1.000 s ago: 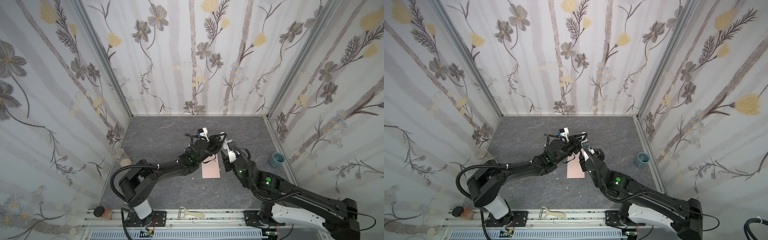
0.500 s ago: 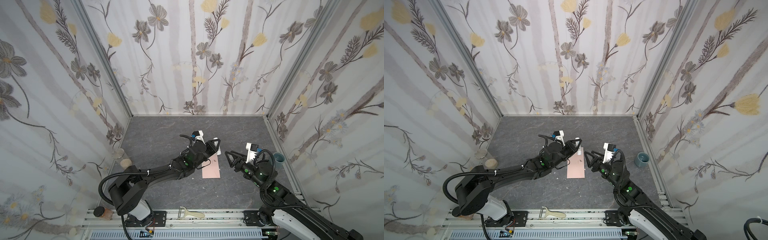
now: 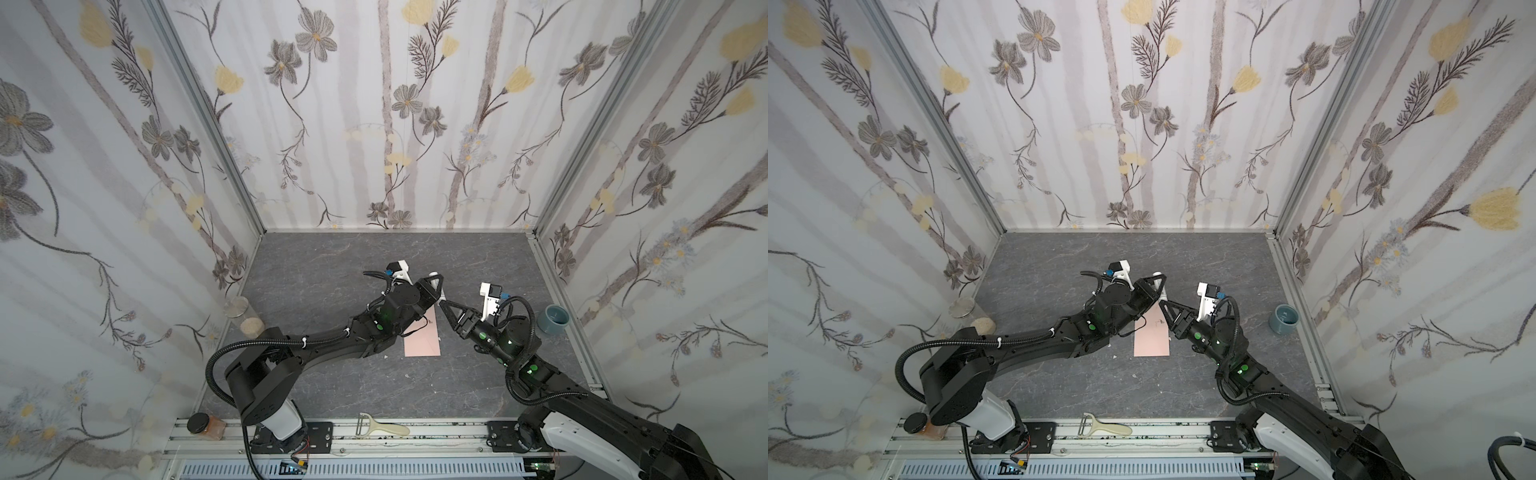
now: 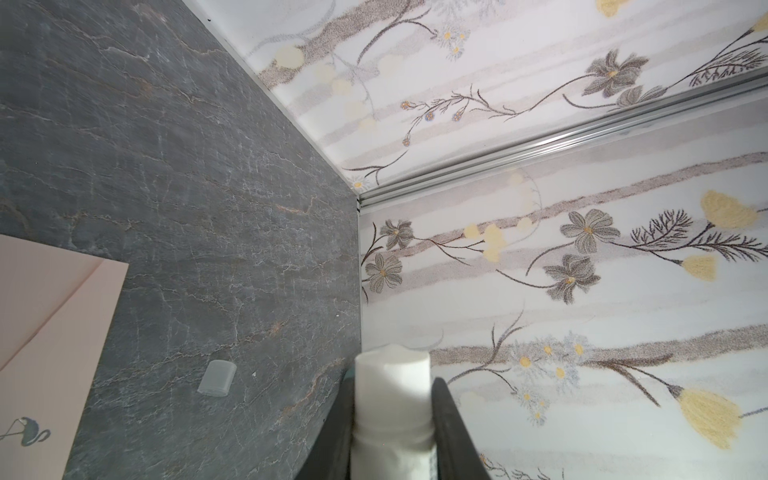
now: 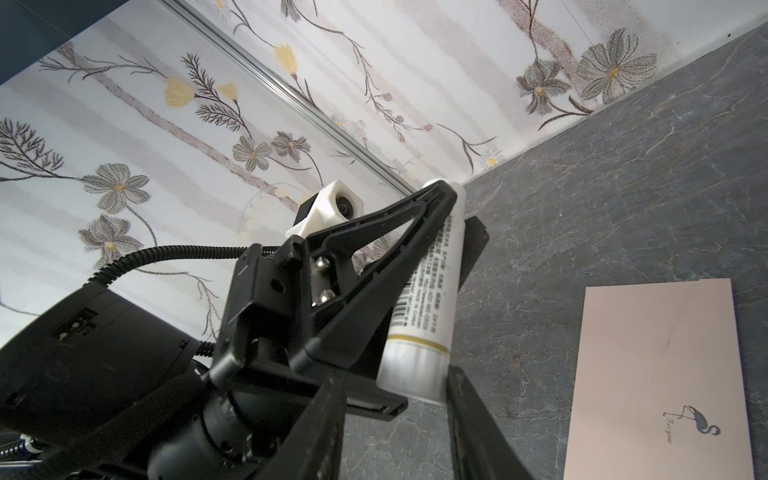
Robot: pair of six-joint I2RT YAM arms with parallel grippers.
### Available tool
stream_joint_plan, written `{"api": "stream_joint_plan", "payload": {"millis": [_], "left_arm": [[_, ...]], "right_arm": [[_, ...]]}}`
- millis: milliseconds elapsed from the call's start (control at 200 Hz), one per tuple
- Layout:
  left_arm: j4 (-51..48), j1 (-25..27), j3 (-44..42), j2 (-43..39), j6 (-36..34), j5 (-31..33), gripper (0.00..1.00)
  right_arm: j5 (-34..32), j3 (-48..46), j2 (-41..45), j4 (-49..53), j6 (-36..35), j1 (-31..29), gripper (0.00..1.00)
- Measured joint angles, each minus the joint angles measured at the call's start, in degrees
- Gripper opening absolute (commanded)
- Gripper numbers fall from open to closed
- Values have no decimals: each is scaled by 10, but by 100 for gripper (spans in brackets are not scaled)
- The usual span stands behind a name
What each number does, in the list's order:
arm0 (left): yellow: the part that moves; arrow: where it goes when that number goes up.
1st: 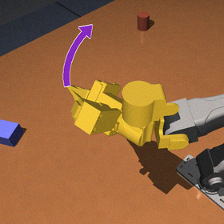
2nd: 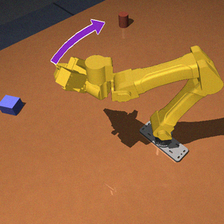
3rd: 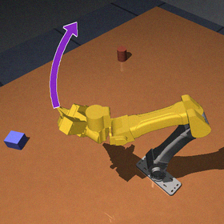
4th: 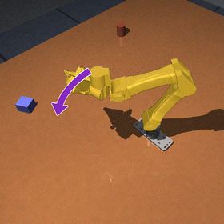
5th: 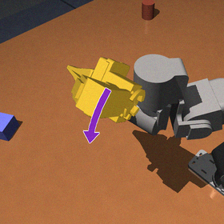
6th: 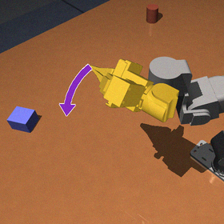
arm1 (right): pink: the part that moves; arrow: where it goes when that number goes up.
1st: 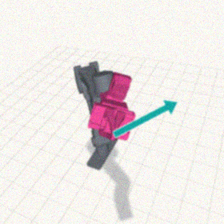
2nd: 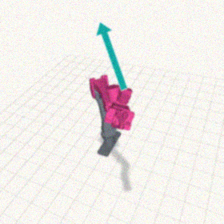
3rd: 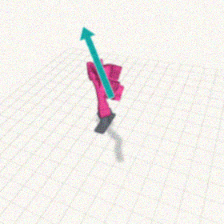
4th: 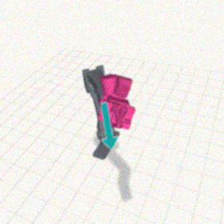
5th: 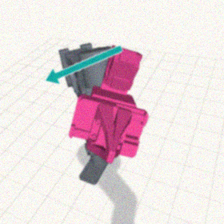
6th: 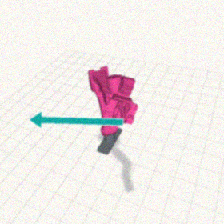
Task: Place the letter into the envelope and seal it
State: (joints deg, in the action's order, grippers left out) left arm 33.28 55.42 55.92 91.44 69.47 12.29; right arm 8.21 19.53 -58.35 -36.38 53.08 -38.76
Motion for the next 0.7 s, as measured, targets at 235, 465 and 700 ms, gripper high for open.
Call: {"api": "stream_joint_plan", "payload": {"millis": [235, 465, 700], "left_arm": [[10, 5, -1, -7, 10, -2, 0], [26, 6, -7, -12, 12, 6, 0], [36, 6, -21, -20, 15, 10, 0]], "right_arm": [[0, 1, -5, -15, 4, 0, 38], [-11, 8, -9, -17, 5, 3, 22], [-10, 15, -7, -1, 12, 3, 15]]}}
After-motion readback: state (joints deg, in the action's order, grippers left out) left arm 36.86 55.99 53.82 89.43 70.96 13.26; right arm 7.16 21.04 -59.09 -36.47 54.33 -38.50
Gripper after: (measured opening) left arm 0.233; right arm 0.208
